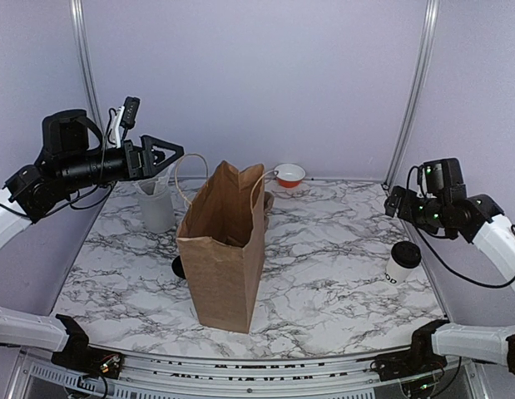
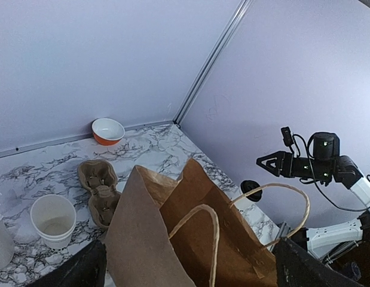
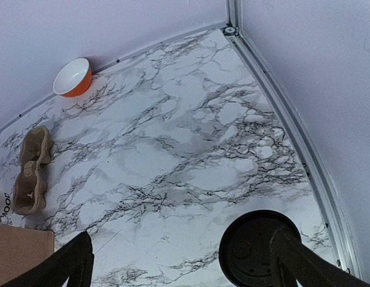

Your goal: Pack the takeout coffee

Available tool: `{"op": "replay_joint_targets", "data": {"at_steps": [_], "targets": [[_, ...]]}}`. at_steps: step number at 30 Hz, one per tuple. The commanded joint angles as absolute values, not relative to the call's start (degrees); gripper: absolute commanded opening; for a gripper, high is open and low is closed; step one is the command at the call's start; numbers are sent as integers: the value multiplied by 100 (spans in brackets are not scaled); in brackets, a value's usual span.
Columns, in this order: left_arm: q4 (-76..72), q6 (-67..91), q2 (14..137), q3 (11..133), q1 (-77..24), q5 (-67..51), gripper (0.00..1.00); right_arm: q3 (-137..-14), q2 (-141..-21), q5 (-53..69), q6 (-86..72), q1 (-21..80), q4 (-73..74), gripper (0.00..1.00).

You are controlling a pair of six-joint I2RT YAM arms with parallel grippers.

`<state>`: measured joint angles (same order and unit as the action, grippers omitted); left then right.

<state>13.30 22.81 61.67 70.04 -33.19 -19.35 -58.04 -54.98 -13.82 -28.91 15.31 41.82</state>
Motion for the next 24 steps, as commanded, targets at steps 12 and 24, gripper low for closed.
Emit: {"op": "replay_joint_targets", "data": {"at_steps": [12, 24], "targets": [[1783, 2039, 6112, 7267, -3283, -1610, 99, -5347, -5155, -1890, -2827, 1106, 4539, 100], [1882, 2094, 6141, 7285, -3282, -1649, 99, -5146, -5277, -1915, -2582, 962, 4623, 100]]}}
